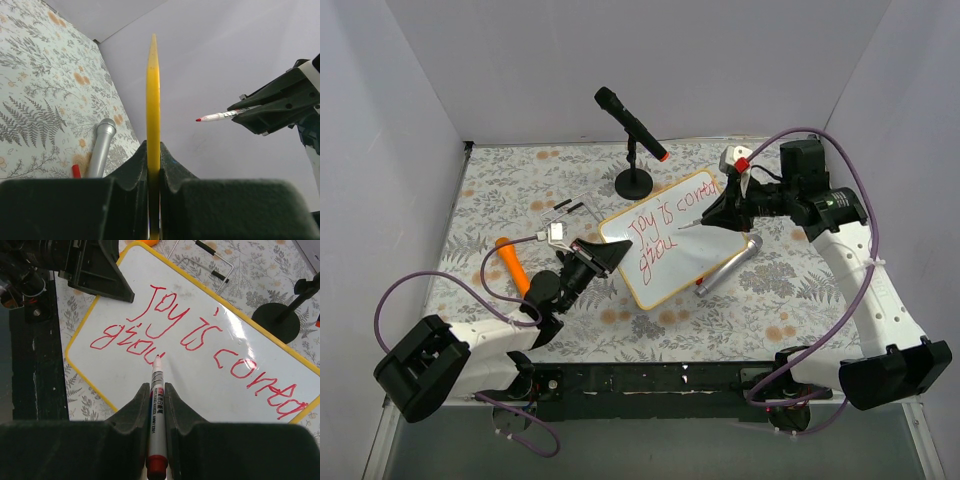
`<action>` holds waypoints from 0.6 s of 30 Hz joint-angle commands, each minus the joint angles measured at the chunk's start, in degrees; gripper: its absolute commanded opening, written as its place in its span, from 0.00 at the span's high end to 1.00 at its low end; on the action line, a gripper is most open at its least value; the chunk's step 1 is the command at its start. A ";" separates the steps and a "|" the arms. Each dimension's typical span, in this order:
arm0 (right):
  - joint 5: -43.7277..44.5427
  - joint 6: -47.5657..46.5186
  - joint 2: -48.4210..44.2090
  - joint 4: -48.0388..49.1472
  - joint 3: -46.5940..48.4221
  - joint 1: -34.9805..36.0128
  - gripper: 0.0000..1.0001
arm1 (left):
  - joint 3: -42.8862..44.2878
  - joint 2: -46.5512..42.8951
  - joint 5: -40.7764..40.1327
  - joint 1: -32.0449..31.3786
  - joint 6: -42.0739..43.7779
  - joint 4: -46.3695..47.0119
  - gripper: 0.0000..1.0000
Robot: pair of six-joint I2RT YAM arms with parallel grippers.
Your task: Write a sentence on the whiteboard
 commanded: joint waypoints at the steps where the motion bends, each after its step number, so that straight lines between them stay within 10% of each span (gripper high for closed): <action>1: -2.83 -0.05 -2.29 1.25 -1.34 -1.10 0.99 | -0.40 -3.79 -0.06 0.09 -1.39 7.55 1.00; 18: -5.90 -0.84 -2.73 2.92 -2.84 -3.75 0.99 | -0.66 -4.50 1.61 0.09 -1.75 8.87 1.00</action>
